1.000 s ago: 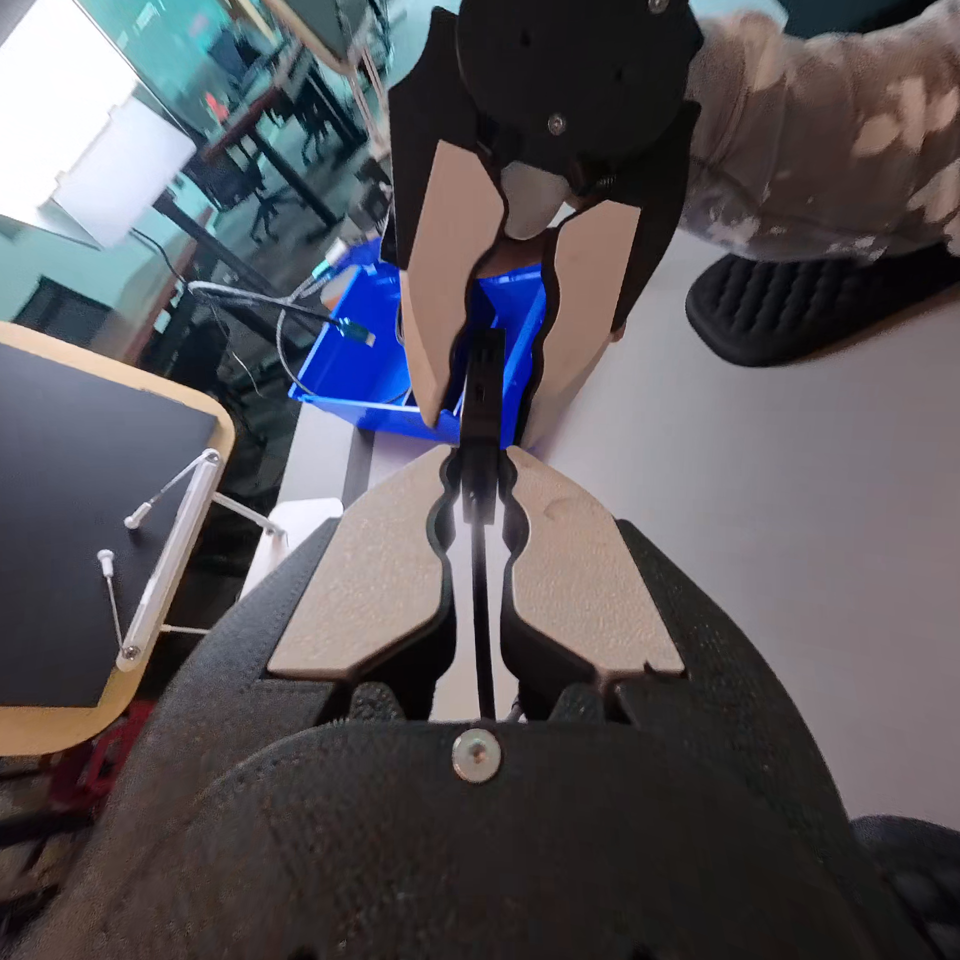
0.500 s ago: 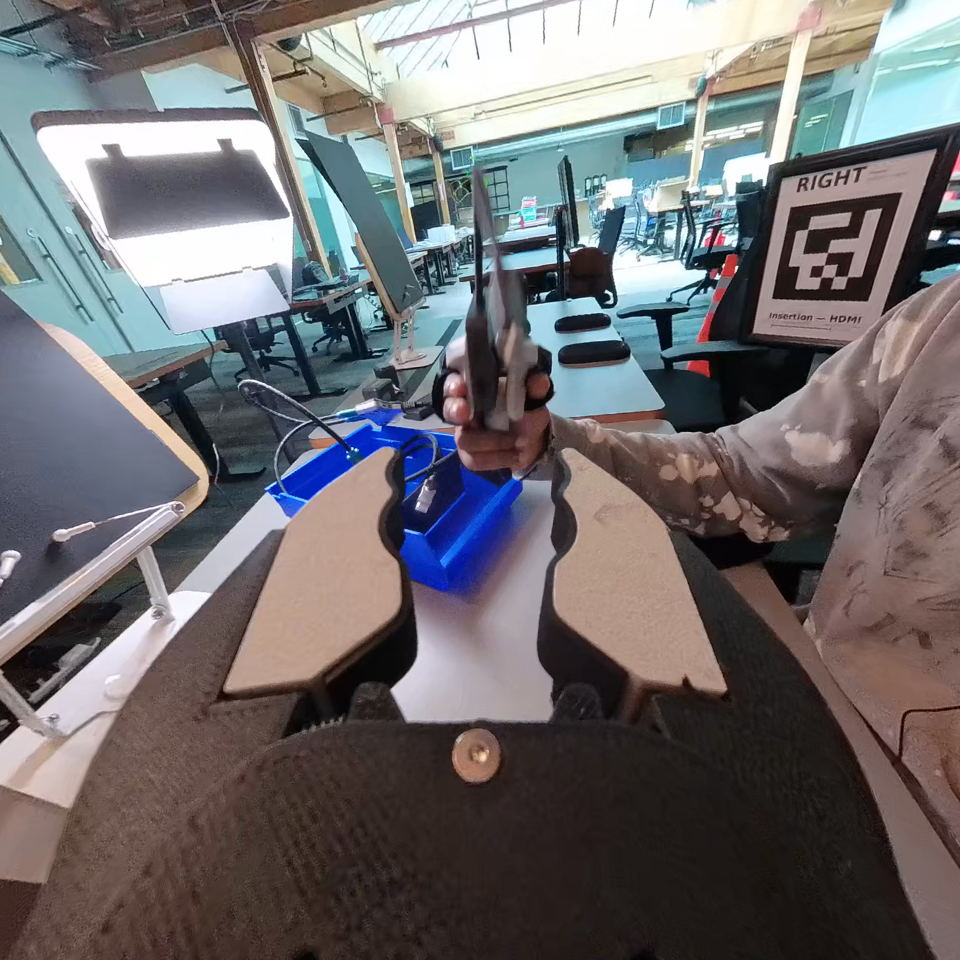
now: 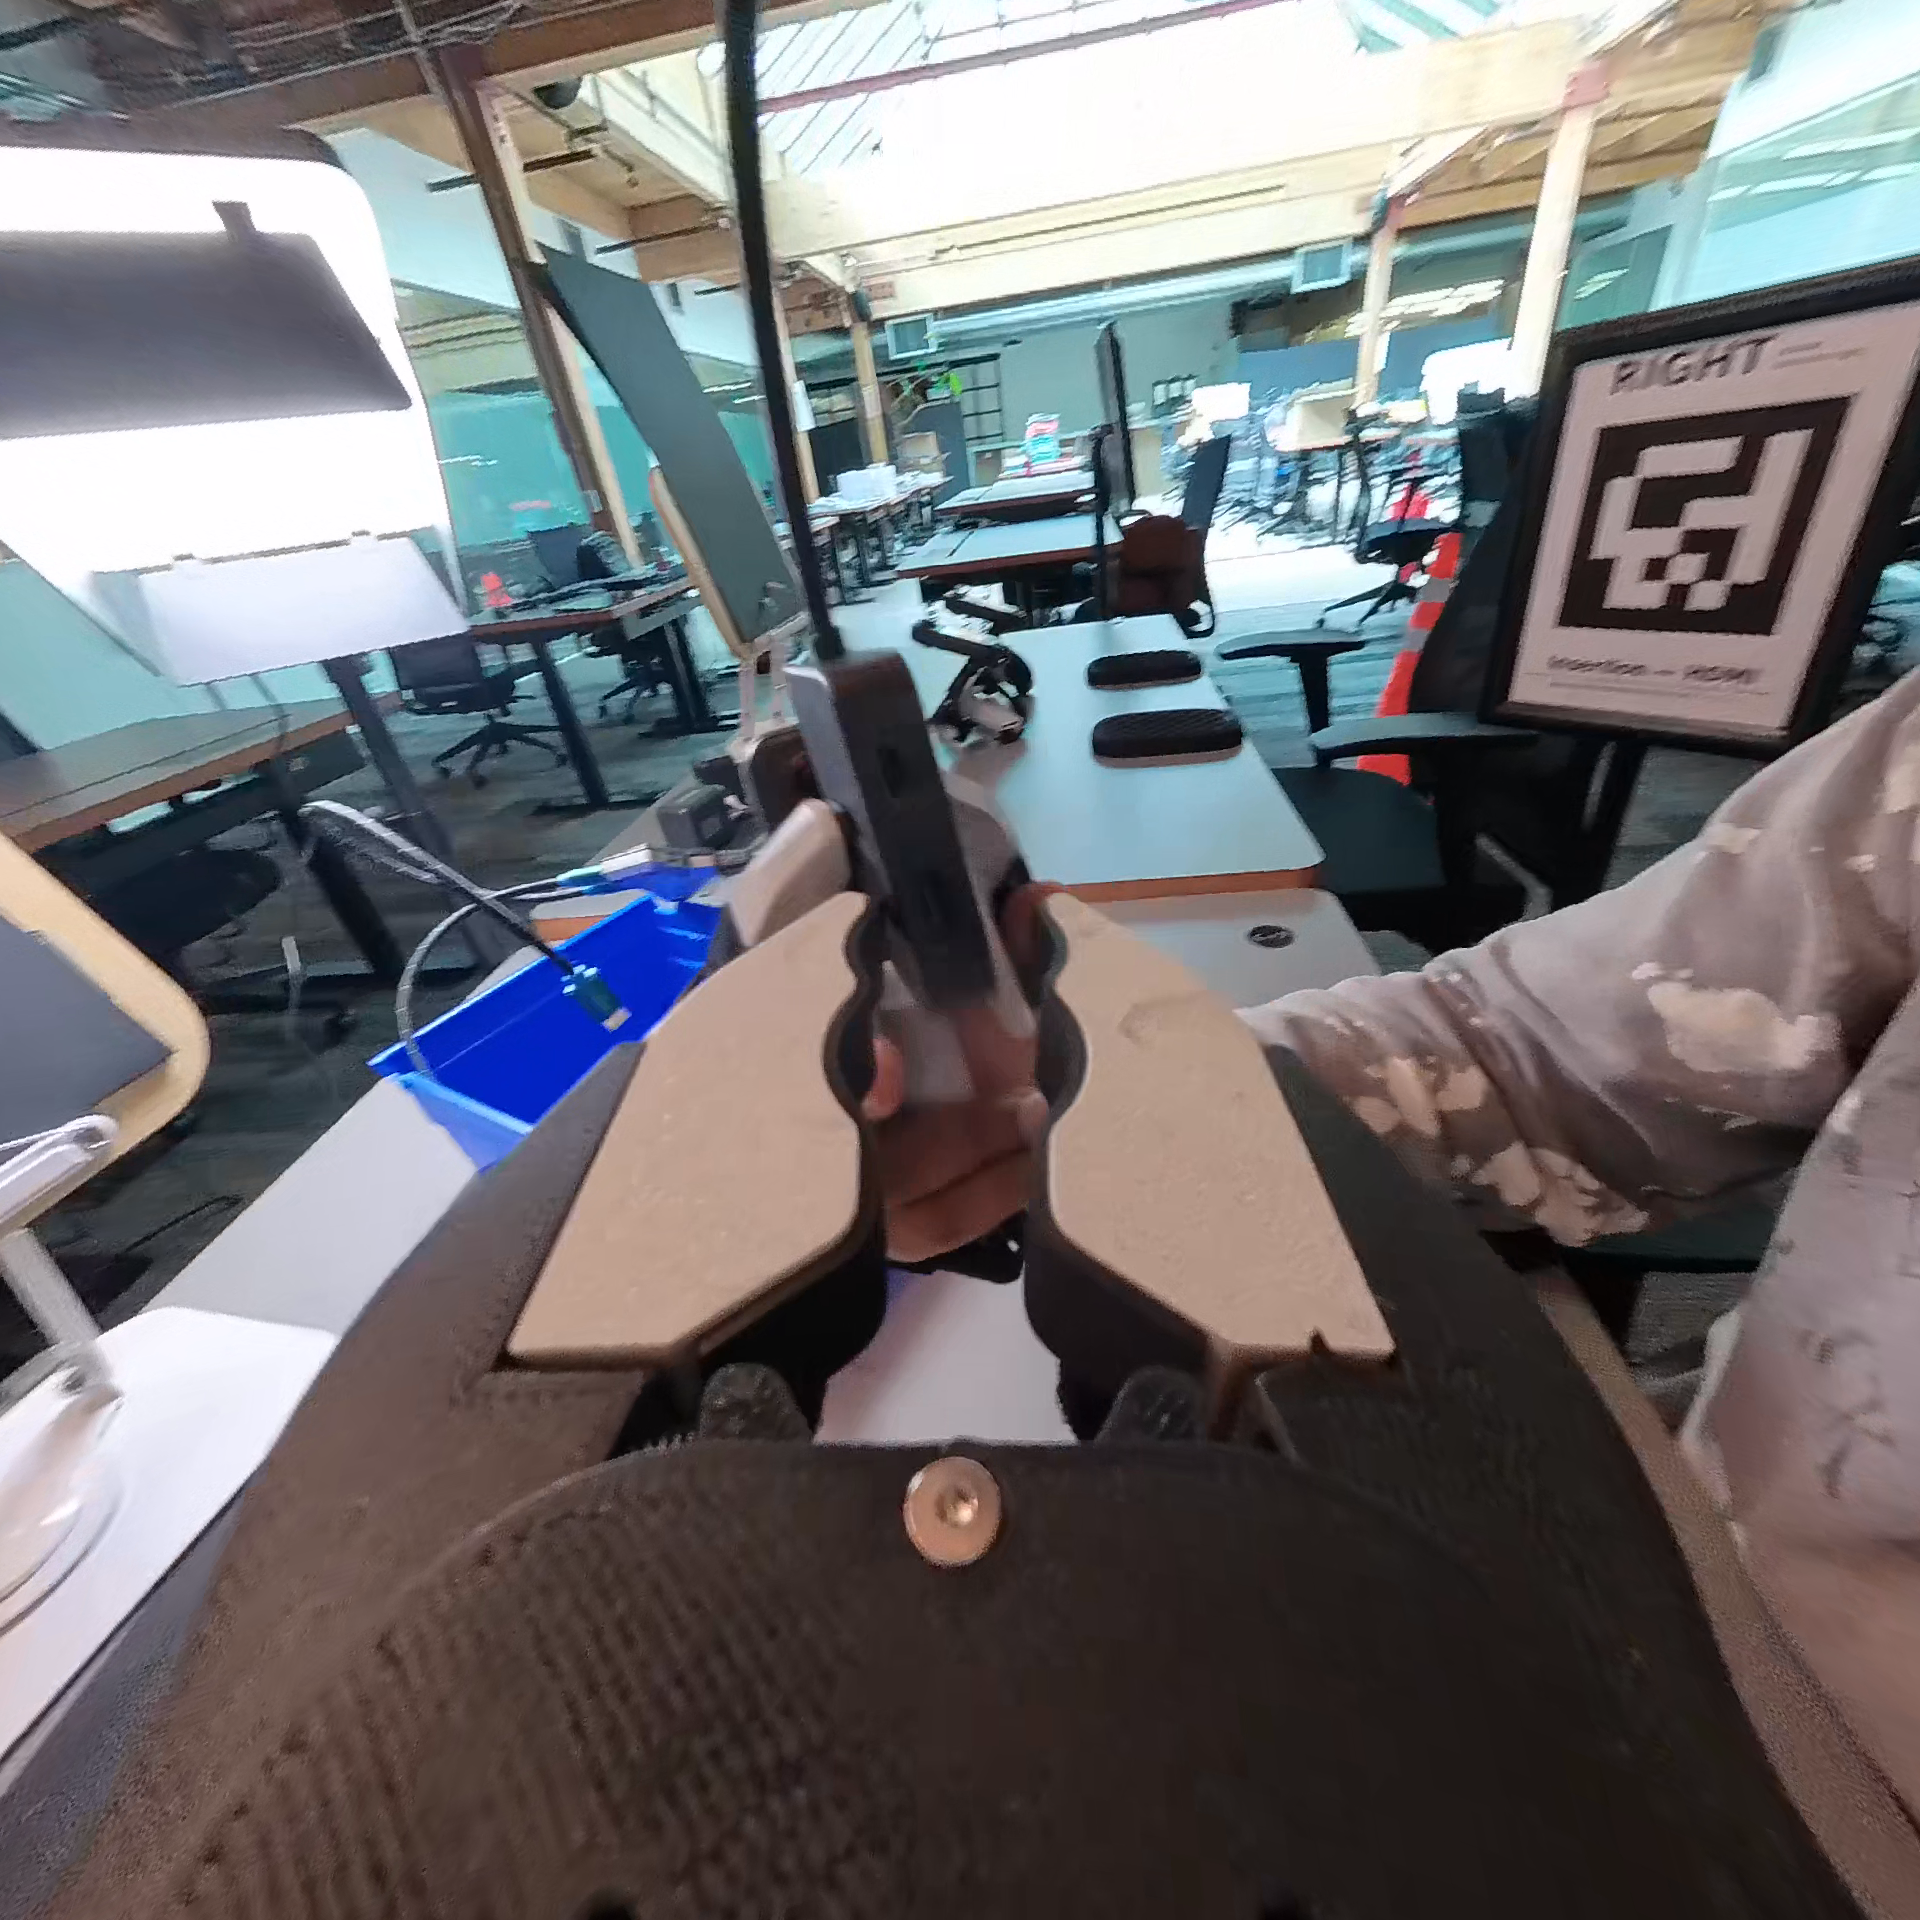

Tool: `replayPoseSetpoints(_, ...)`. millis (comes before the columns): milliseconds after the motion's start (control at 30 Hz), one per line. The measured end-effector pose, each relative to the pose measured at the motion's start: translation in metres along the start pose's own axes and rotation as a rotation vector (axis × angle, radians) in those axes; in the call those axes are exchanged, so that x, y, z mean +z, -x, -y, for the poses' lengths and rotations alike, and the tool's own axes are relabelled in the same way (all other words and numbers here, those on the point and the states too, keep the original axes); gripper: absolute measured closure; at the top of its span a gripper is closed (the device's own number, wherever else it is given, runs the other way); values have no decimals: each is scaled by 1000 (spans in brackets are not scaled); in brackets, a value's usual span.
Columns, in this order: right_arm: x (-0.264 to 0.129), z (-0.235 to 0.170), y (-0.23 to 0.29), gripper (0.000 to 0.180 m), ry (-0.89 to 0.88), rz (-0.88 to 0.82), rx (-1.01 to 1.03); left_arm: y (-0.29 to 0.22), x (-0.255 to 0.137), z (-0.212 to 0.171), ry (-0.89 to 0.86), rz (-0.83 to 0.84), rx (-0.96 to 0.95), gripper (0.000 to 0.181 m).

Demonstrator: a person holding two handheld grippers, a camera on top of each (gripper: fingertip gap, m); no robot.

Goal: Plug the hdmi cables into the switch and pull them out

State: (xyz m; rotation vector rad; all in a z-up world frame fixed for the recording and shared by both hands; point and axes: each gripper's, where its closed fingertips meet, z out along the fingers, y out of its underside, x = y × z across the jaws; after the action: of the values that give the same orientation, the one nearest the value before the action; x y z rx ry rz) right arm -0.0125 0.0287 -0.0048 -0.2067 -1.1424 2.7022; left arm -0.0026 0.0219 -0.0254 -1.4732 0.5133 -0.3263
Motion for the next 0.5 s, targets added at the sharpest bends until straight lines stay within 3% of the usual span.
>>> replayPoseSetpoints(33, 0, -6, 0, 166, 46, -3, -15, 3, -2, -3, 20, 9, 20, 160)
replayPoseSetpoints(300, -14, -70, -13, 164, 777, -195, -399, 2, -45, -35, 293, -81, 217, 166)
replayPoseSetpoints(500, -2, -81, -16, 166, 868, -254, -544, 1, -58, -44, 339, -125, 206, 166)
